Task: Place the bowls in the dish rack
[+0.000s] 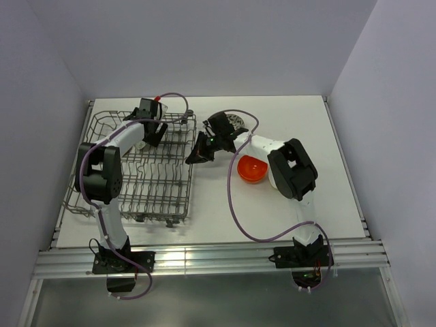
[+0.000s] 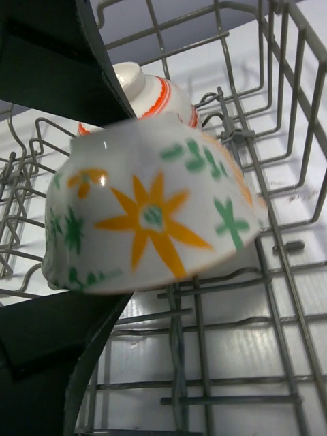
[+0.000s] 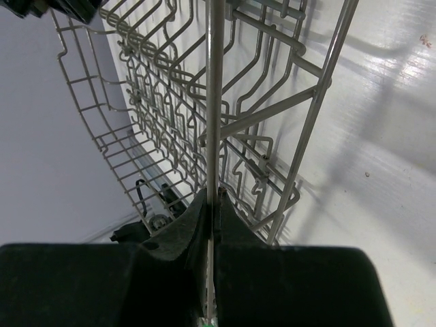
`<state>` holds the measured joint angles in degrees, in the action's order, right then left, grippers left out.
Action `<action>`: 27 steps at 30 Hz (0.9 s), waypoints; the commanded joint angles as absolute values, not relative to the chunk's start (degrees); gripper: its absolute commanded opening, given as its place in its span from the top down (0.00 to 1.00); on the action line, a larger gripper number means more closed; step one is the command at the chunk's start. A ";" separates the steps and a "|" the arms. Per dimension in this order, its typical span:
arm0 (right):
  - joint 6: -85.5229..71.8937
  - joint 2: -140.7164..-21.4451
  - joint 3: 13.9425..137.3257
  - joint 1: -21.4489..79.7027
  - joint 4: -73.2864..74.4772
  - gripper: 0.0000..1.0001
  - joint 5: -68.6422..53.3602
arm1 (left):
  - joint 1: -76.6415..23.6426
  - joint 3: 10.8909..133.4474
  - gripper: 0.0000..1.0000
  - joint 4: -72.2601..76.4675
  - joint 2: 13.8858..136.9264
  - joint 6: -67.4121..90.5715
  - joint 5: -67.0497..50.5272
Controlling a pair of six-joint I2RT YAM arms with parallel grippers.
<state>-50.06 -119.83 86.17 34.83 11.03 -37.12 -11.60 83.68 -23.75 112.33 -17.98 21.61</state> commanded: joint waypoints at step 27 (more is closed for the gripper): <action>-45.79 -120.76 88.51 34.19 11.95 1.00 -38.85 | -11.87 81.12 0.01 -20.92 114.78 -16.53 17.40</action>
<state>-49.89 -120.36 86.65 34.46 11.16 -37.58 -12.25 82.94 -21.04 112.55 -17.91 17.43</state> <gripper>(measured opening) 0.042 0.995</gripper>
